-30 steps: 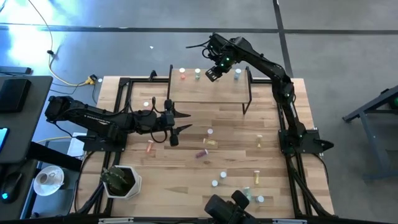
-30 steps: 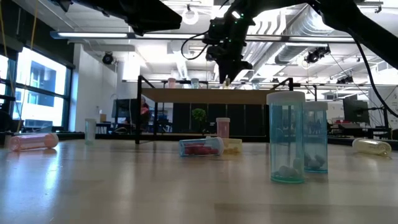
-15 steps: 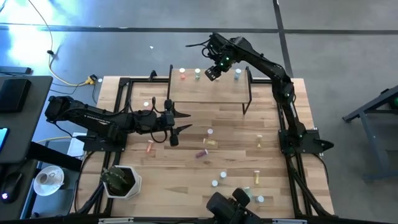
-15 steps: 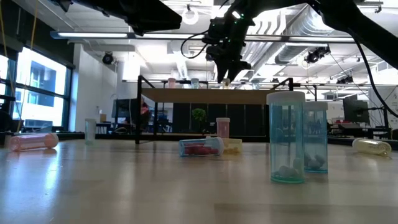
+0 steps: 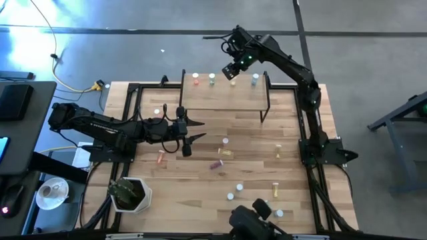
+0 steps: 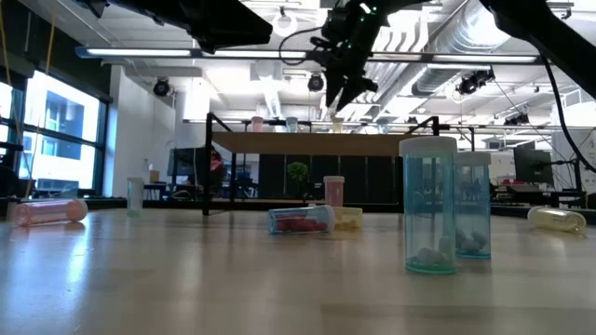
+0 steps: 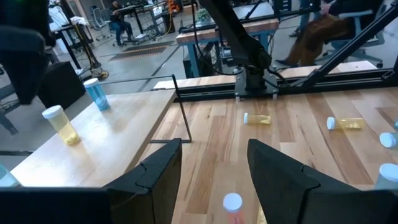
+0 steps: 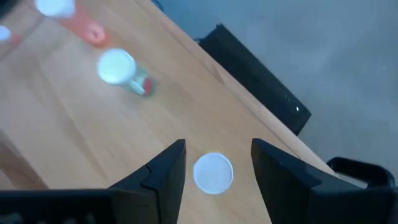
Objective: Pick and place medicine bottles onto shelf by color
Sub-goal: Put the red medicine bottle on the shelf
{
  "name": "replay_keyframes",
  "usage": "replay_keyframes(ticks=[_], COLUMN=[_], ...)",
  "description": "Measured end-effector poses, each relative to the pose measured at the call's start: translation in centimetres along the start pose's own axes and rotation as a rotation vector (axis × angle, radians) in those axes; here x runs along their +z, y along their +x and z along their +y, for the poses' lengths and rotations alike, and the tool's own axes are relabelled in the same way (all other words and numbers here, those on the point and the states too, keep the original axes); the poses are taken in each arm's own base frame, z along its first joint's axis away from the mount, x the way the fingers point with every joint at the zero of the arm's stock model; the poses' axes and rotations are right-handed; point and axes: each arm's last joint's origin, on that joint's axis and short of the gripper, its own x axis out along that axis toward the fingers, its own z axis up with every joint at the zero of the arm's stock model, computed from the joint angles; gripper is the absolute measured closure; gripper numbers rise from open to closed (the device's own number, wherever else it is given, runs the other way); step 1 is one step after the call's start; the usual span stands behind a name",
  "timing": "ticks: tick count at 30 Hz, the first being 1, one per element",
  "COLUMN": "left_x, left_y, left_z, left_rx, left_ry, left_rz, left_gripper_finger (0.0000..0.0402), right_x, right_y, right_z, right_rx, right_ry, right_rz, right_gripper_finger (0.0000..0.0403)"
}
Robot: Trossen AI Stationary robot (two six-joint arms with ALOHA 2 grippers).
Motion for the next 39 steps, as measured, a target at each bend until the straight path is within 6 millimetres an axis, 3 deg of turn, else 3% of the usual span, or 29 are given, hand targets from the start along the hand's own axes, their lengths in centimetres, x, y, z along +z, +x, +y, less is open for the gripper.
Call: replay_keyframes(ticks=[7, 18, 23, 30, 39], left_x=[0.0, -0.7, -0.9, -1.5, -2.8], left_y=[0.0, 0.0, 0.0, -0.1, -0.4], left_z=[0.0, -0.1, -0.1, -0.2, -0.6], left_rx=[0.002, -0.015, -0.019, -0.019, -0.068], left_ry=[0.001, -0.029, -0.029, -0.110, -0.177], left_rz=[0.005, 0.065, 0.089, 0.148, 0.285], left_gripper_finger=[0.0227, 0.0227, 0.0225, 0.0195, 0.0183], right_x=[-0.4, -2.5, -3.9, -5.9, -8.8], right_y=[-3.3, -8.2, -8.8, -8.2, -9.6], right_z=[0.9, 6.4, 8.9, 11.4, 11.2], right_rx=[0.019, 0.103, 0.137, 0.074, 0.017], right_ry=[-0.044, -0.303, -0.410, -0.485, -0.517], right_rz=[-0.065, -0.147, -0.109, -0.024, -0.036], right_gripper_finger=[0.0231, 0.0231, 0.0231, 0.0231, 0.0231])
